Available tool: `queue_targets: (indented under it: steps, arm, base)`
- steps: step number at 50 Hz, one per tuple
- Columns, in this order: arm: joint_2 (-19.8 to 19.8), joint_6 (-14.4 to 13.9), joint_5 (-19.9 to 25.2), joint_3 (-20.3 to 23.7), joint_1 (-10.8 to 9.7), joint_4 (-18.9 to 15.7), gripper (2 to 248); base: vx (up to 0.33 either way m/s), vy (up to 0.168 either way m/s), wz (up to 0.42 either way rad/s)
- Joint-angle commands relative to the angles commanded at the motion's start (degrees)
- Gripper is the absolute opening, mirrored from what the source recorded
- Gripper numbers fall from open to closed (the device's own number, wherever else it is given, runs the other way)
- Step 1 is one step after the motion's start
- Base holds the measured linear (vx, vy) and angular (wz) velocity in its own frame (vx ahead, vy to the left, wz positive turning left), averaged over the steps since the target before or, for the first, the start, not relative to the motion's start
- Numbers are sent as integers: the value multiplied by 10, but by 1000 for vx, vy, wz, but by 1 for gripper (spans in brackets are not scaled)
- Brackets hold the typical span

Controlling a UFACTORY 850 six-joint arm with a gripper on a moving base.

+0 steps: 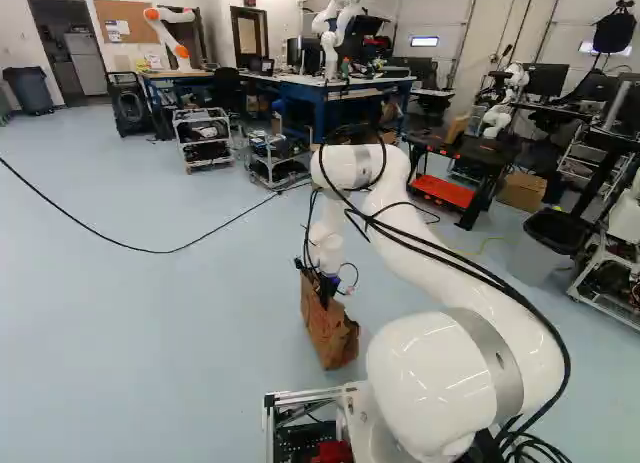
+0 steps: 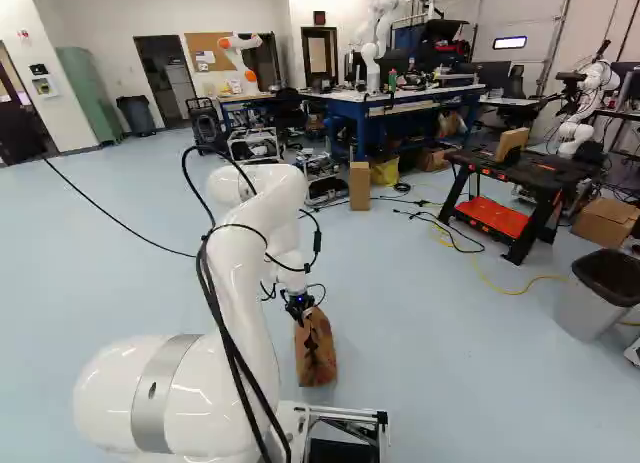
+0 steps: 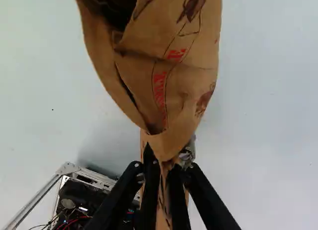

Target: Pick up the grocery bag from the ground

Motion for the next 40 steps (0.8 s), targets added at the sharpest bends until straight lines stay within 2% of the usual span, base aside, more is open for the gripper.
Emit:
queue_targets:
  steps: [40]
  arm:
    - [88,0,0,72,0,0,22]
  base:
    - [0,0,0]
